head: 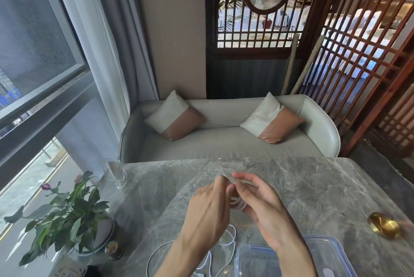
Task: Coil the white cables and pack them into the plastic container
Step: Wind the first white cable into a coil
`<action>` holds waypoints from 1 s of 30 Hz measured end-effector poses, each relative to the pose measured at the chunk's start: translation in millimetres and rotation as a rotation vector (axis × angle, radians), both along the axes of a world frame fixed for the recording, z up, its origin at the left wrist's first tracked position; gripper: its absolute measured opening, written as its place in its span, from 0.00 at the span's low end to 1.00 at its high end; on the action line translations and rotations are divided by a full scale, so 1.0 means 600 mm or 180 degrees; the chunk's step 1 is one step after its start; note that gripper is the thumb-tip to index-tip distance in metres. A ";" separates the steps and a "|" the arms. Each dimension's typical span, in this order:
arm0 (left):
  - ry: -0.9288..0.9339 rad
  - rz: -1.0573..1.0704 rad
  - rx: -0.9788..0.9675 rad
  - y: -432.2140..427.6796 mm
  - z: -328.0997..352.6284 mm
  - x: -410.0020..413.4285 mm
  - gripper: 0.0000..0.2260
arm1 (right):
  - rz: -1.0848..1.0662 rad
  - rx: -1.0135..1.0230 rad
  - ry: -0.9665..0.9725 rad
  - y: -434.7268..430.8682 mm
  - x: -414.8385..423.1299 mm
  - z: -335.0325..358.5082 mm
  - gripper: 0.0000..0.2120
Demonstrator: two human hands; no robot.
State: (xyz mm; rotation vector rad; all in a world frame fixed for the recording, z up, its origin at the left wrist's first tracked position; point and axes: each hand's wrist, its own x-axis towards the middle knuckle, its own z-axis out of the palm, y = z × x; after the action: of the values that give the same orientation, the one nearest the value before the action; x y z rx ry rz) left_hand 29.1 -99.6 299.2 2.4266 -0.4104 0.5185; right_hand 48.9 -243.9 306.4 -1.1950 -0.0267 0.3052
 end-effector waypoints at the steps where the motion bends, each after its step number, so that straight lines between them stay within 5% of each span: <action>1: 0.0009 0.0046 -0.0041 -0.001 -0.001 -0.001 0.15 | -0.0001 -0.0133 -0.0008 -0.001 -0.002 0.001 0.14; 5: 0.0184 0.0264 -0.0191 0.005 -0.003 0.005 0.08 | 0.0012 -0.0625 0.0065 0.003 -0.010 -0.003 0.13; 11: 0.0194 -0.0111 -0.0070 -0.001 0.000 0.005 0.08 | -0.0274 -0.0050 0.0493 0.020 -0.010 -0.015 0.15; 21: 0.1038 -0.0407 -0.1085 0.008 -0.015 0.010 0.15 | -0.0180 0.0207 0.0805 -0.003 -0.010 -0.019 0.15; 30: 0.0816 -0.0550 -0.1006 0.005 -0.020 0.010 0.12 | -0.0815 0.0680 0.0914 0.020 -0.016 -0.032 0.11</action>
State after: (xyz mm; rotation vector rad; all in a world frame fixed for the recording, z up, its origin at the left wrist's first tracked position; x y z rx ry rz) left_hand 35.2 -96.6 287.2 2.0944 -0.3904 0.1770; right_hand 39.5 -232.0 286.9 -0.9219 0.3337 0.2392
